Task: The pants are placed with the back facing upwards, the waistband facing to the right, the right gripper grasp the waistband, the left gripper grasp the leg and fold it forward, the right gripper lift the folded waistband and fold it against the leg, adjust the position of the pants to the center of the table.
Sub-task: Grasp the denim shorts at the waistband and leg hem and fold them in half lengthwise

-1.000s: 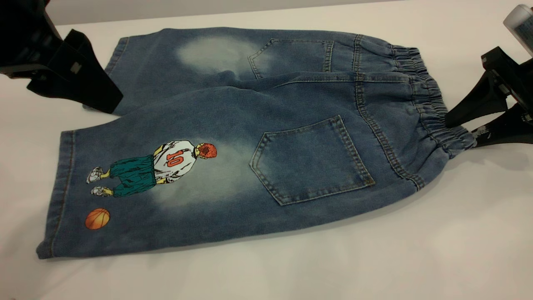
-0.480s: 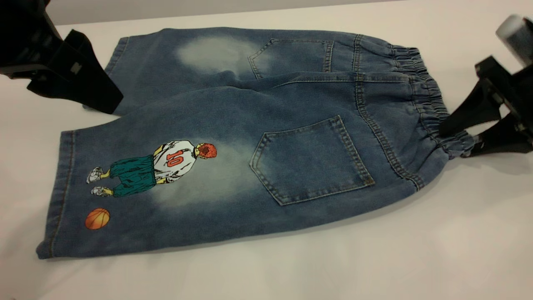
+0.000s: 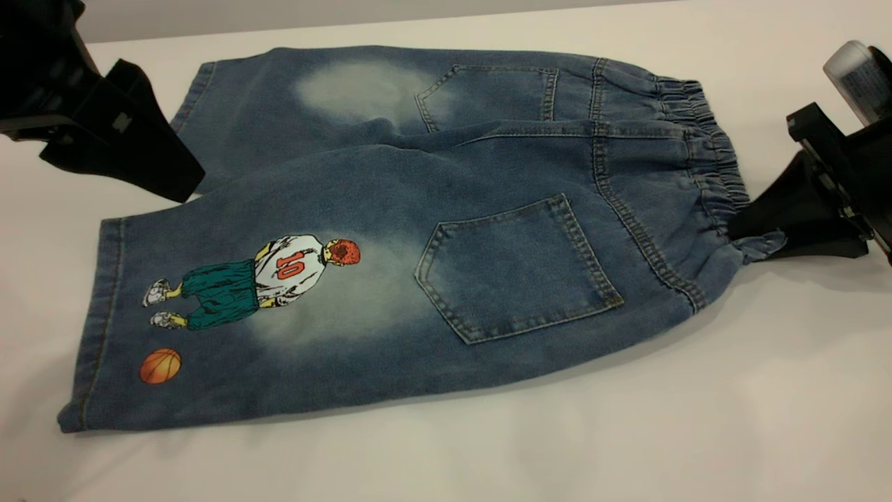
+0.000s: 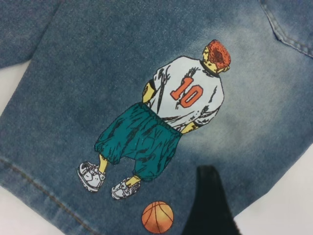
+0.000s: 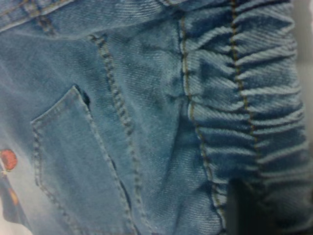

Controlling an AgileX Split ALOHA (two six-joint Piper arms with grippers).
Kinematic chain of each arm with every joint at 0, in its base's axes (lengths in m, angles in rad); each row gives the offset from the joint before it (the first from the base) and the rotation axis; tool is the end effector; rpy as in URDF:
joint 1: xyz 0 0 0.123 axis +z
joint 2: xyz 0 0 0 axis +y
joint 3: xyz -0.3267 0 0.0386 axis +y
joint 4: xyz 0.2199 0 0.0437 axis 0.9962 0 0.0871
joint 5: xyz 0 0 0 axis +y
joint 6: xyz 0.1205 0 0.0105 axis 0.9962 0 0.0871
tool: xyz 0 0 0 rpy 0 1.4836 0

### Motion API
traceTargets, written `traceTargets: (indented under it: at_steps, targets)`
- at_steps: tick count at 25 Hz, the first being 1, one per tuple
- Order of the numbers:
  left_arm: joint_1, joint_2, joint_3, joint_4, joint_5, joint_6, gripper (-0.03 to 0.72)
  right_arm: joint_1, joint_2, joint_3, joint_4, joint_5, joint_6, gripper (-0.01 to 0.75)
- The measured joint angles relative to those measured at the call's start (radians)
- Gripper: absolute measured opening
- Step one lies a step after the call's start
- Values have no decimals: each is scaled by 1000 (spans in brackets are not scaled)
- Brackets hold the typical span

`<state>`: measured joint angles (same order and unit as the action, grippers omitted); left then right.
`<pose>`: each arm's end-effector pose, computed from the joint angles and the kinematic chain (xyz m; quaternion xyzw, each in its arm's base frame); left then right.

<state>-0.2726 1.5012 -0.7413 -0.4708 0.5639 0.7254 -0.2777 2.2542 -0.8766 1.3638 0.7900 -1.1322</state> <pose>0.2322 -0.0954 0.2230 0.3064 0.9250 -0.1154 0.1926 0.3384 -0.0090 0.0579 0.1821 0.9084 0.3716 0.0592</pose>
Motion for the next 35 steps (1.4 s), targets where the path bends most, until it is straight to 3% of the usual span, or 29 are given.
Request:
traceTargets:
  at_steps: [4, 9, 13, 21, 35]
  targets:
    - [0, 23, 1, 27, 27, 0, 452, 0, 0, -30, -15, 34, 0, 32]
    - [-2, 86, 2, 41, 48, -2, 452, -1, 0, -71, -8, 145, 2, 29]
    - [-9, 105, 52, 157, 80, -55, 452, -1, 0, -73, -5, 159, 3, 29]
    - [-9, 115, 196, 425, -76, -285, 452, -1, 0, -78, 58, 193, 0, 29]
    - [-9, 286, 213, 481, -193, -298, 452, -1, -1, -78, 98, 215, -15, 29]
